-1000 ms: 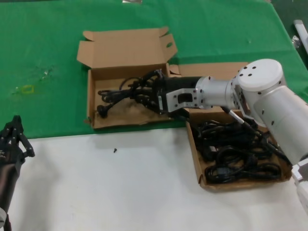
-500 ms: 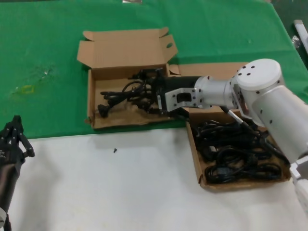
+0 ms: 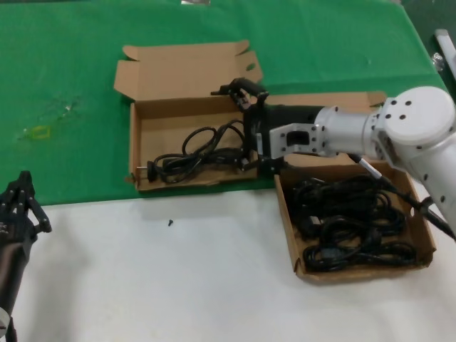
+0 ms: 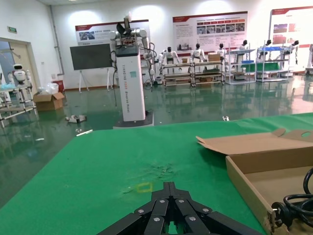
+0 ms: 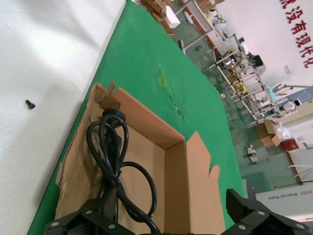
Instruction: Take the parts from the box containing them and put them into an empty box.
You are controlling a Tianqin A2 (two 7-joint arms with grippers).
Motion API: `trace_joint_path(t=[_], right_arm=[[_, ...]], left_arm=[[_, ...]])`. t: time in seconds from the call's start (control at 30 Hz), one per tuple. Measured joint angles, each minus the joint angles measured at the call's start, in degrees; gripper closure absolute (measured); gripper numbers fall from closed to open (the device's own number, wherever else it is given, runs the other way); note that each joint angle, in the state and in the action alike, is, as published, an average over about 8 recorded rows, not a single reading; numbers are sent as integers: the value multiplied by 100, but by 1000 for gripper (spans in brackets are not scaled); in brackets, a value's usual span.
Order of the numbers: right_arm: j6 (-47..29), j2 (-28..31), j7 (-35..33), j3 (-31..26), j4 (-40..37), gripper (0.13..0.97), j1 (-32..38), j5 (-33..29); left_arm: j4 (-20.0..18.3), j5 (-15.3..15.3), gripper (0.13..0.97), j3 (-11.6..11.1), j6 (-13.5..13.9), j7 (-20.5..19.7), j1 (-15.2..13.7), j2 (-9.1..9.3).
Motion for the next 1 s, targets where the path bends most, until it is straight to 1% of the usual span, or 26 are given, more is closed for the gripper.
trace_joint_path(t=[0.07, 0.1, 0.37, 0.53, 0.67, 0.9, 1.0], right_arm=[[1, 111, 158, -7, 256, 378, -96, -17], [3, 167, 233, -7, 382, 378, -144, -22], [29, 582, 721, 34, 1261, 225, -525, -19], [50, 809, 939, 80, 1715, 185, -761, 9], [58, 878, 1005, 96, 1858, 144, -838, 19], [116, 877, 1060, 127, 1911, 138, -907, 41], [211, 860, 1143, 177, 1974, 133, -1011, 76]], left_arm=[[0, 0, 955, 0, 0, 0, 0, 0], [0, 0, 955, 0, 0, 0, 0, 0], [0, 0, 955, 0, 0, 0, 0, 0], [0, 0, 954, 0, 0, 0, 0, 0], [0, 0, 953, 0, 0, 0, 0, 0], [0, 0, 952, 0, 0, 0, 0, 0], [0, 0, 931, 0, 0, 0, 0, 0]])
